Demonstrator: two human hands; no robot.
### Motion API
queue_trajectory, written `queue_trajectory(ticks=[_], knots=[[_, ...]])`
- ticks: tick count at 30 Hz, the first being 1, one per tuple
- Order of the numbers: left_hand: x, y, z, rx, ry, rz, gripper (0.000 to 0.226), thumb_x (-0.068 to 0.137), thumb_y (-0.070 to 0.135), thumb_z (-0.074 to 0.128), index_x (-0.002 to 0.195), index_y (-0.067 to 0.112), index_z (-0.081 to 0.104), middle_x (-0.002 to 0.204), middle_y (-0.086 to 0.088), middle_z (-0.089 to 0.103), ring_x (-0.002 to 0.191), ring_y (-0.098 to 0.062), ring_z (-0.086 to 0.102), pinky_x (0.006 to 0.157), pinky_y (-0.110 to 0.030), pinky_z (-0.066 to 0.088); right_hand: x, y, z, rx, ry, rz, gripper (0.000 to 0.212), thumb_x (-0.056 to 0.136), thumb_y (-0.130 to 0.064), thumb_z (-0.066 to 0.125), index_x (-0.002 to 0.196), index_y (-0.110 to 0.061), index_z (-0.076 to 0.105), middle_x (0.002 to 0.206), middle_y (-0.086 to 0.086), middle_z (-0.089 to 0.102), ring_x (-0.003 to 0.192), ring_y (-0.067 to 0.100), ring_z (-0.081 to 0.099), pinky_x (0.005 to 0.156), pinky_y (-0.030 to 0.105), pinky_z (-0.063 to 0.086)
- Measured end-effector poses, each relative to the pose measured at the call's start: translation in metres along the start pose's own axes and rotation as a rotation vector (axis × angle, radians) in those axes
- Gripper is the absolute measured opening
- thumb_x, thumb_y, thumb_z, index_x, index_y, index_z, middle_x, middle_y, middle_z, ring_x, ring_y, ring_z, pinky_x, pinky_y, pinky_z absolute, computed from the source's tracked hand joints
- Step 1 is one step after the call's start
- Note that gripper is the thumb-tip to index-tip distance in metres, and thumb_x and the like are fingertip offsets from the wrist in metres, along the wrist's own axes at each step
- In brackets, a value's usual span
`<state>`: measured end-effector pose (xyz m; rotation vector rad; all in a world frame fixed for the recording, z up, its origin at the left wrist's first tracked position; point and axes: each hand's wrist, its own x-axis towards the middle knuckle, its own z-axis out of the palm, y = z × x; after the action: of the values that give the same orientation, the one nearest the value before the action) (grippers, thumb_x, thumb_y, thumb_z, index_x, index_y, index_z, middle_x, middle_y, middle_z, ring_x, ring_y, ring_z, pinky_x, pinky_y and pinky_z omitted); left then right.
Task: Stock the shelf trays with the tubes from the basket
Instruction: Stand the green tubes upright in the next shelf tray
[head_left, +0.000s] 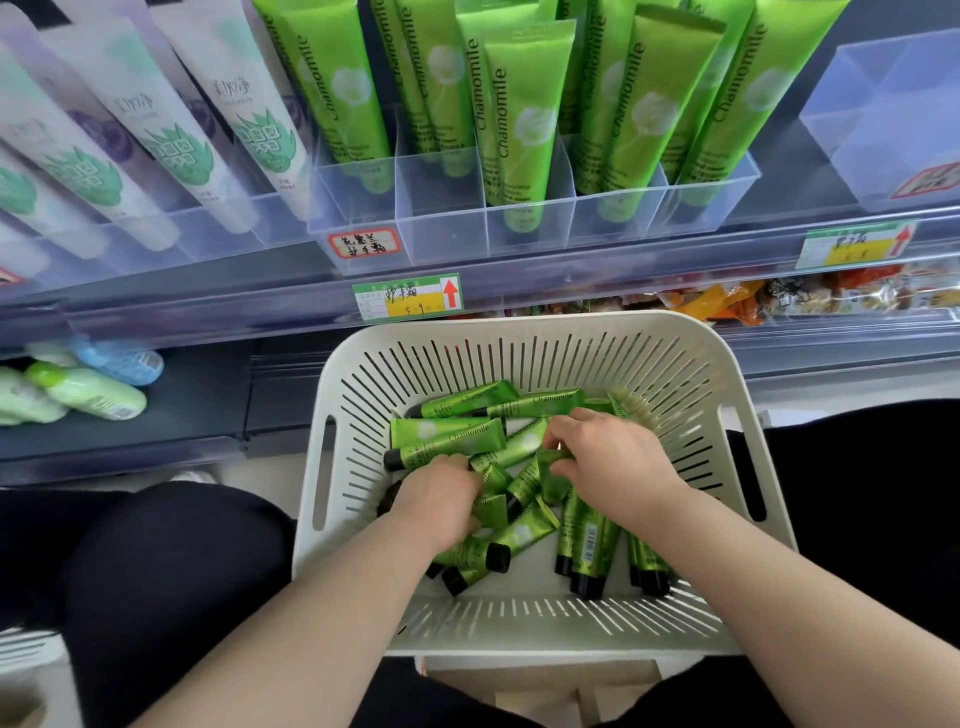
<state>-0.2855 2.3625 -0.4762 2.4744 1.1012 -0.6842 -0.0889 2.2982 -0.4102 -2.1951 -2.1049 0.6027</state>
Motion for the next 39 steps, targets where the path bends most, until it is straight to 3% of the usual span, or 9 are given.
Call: queue_trajectory(ticks=[2,7,9,13,18,25,27,31,39], knots=[[-0.002,-0.001,-0.001,0.022,0.071,0.033,0.032,0.086,0.037,0.063,0.11,0.017,0.057,0.106,-0.004,0.053,0.102,-0.027,0.051,0.072,-0.036,0.045,0.0,-0.001,-0.002,-0.006,0.004,-0.01,0.018,0.088,-0.035,0.062,0.105,-0.031,0.057,0.093,-0.011,0.051,0.078,0.011,0.047,0.06,0.024,0.034],[-0.012,0.0,-0.024,-0.313,0.359,-0.008,0.031,0.09,0.034,0.063,0.117,0.024,0.053,0.105,0.005,0.062,0.091,-0.018,0.062,0.07,-0.032,0.049,0.0,-0.004,-0.018,0.008,0.055,-0.031,0.016,0.088,-0.034,0.061,0.103,-0.033,0.058,0.097,-0.011,0.055,0.09,0.015,0.059,0.064,0.025,0.038],[-0.019,0.002,-0.04,-0.427,0.435,0.005,0.023,0.09,0.036,0.063,0.11,0.03,0.056,0.101,0.011,0.063,0.088,-0.013,0.062,0.071,-0.031,0.05,-0.001,-0.006,-0.026,0.017,0.093,-0.04,0.015,0.087,-0.034,0.061,0.102,-0.033,0.059,0.101,-0.01,0.058,0.092,0.016,0.059,0.066,0.026,0.041],[-0.033,0.008,-0.078,-0.555,0.631,0.025,0.014,0.089,0.034,0.063,0.103,0.031,0.063,0.096,0.021,0.058,0.084,-0.001,0.057,0.077,-0.023,0.048,-0.004,-0.011,-0.052,0.053,0.222,-0.045,0.013,0.086,-0.032,0.062,0.099,-0.032,0.062,0.096,-0.011,0.058,0.094,0.016,0.059,0.064,0.026,0.036],[-0.059,0.016,-0.148,-0.7,0.931,0.101,0.018,0.084,0.022,0.07,0.098,0.03,0.065,0.091,0.017,0.064,0.068,-0.001,0.056,0.065,-0.021,0.044,-0.004,-0.024,-0.104,0.071,0.419,-0.084,0.015,0.085,-0.028,0.065,0.1,-0.028,0.064,0.094,-0.007,0.06,0.095,0.02,0.056,0.065,0.03,0.039],[-0.093,0.011,-0.247,-0.666,1.283,0.163,0.018,0.09,0.024,0.063,0.107,0.029,0.061,0.088,0.019,0.06,0.076,-0.001,0.058,0.065,-0.013,0.045,-0.001,-0.044,-0.168,0.058,0.616,-0.163,0.019,0.088,-0.021,0.063,0.107,-0.021,0.064,0.097,-0.002,0.06,0.094,0.023,0.053,0.068,0.033,0.043],[-0.096,0.006,-0.272,-0.654,1.371,0.147,0.017,0.089,0.021,0.062,0.105,0.024,0.062,0.09,0.014,0.061,0.078,-0.004,0.056,0.069,-0.019,0.045,0.001,-0.049,-0.181,0.041,0.665,-0.188,0.019,0.088,-0.02,0.064,0.107,-0.019,0.065,0.098,-0.001,0.061,0.091,0.024,0.053,0.066,0.033,0.042],[-0.084,-0.001,-0.302,-0.553,1.316,0.057,0.012,0.088,0.016,0.061,0.097,0.024,0.06,0.091,0.009,0.06,0.08,-0.011,0.054,0.069,-0.028,0.041,0.003,-0.057,-0.196,0.04,0.721,-0.216,0.019,0.087,-0.02,0.065,0.106,-0.019,0.066,0.095,-0.001,0.061,0.087,0.023,0.053,0.066,0.033,0.043],[-0.039,-0.009,-0.31,-0.299,1.093,-0.051,0.017,0.093,0.014,0.058,0.11,0.017,0.058,0.109,-0.003,0.061,0.085,-0.016,0.049,0.072,-0.031,0.039,0.004,-0.056,-0.202,0.03,0.729,-0.223,0.021,0.089,-0.024,0.061,0.11,-0.021,0.064,0.099,-0.003,0.061,0.091,0.022,0.053,0.072,0.039,0.047]])
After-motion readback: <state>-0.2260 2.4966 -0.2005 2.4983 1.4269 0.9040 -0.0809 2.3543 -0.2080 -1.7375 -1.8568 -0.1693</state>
